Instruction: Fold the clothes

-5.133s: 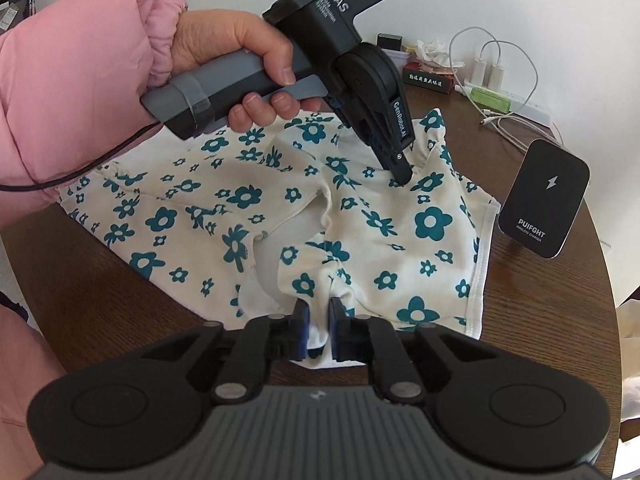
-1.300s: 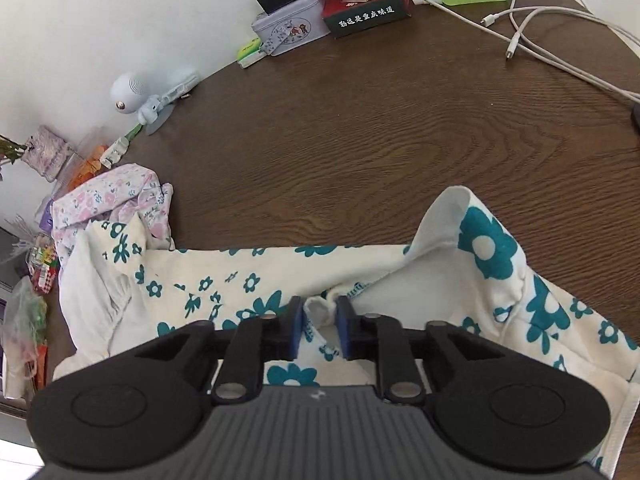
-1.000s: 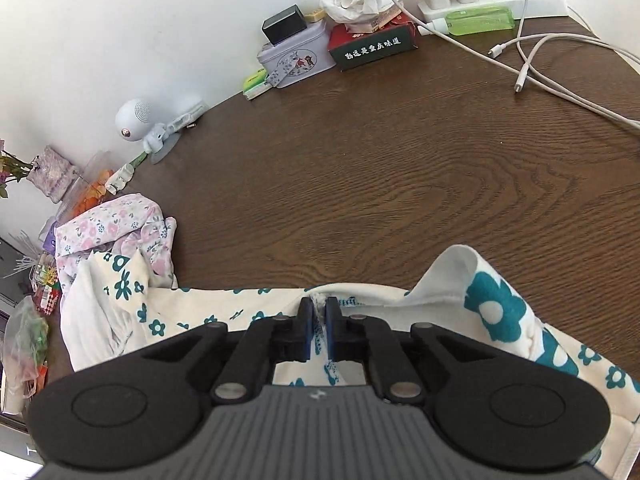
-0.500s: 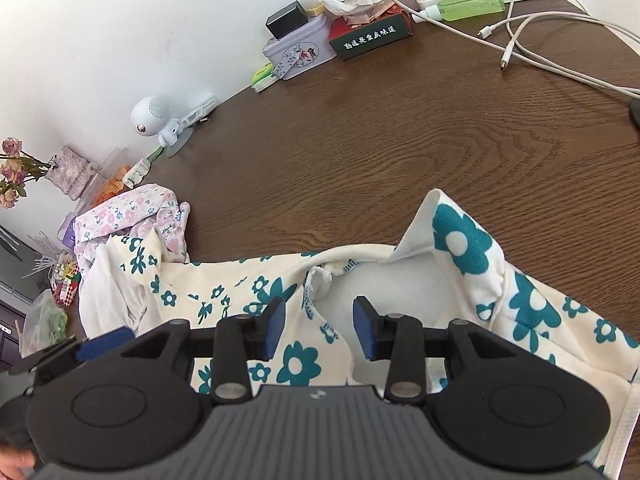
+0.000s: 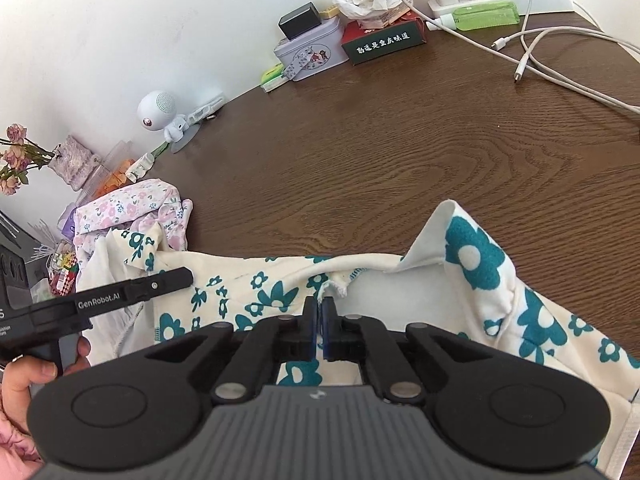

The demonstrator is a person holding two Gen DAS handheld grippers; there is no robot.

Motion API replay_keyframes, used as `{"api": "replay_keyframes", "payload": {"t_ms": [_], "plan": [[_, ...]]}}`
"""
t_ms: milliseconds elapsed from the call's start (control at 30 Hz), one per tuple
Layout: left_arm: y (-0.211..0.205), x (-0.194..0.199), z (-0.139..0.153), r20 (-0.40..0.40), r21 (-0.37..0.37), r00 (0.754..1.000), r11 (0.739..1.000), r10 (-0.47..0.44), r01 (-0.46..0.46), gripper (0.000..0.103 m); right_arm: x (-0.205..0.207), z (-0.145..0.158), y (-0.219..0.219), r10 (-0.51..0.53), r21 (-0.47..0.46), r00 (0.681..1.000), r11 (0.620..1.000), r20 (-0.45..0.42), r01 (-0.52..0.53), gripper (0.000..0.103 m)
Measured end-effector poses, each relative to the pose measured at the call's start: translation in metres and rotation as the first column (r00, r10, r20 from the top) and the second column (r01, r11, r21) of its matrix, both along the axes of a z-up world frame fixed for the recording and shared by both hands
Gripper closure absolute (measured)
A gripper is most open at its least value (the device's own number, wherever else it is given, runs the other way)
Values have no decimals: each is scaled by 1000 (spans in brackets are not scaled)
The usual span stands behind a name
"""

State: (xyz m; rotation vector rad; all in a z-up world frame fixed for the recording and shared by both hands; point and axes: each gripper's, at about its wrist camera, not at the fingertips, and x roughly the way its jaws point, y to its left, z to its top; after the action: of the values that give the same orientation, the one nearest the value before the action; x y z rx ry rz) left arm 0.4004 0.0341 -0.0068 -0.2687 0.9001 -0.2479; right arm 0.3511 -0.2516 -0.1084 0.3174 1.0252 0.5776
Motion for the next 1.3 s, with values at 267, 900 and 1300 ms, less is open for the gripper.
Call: {"api": "replay_keyframes", "payload": {"t_ms": [267,900,1300], "plan": [[22,9,-6,-36,-131,995,987,93,-97,101,-3,-10,-12,-8,20,1000,1000,-30,9,101],[26,13,-19,-67,-154,987,976,147,-156,99,5,-4,-18,-149,123,988,981,-45,153,100],[26,14,-18,-64,-164,987,974,146,-155,99,16,-12,-20,-198,173,976,962,-93,212,89]]}}
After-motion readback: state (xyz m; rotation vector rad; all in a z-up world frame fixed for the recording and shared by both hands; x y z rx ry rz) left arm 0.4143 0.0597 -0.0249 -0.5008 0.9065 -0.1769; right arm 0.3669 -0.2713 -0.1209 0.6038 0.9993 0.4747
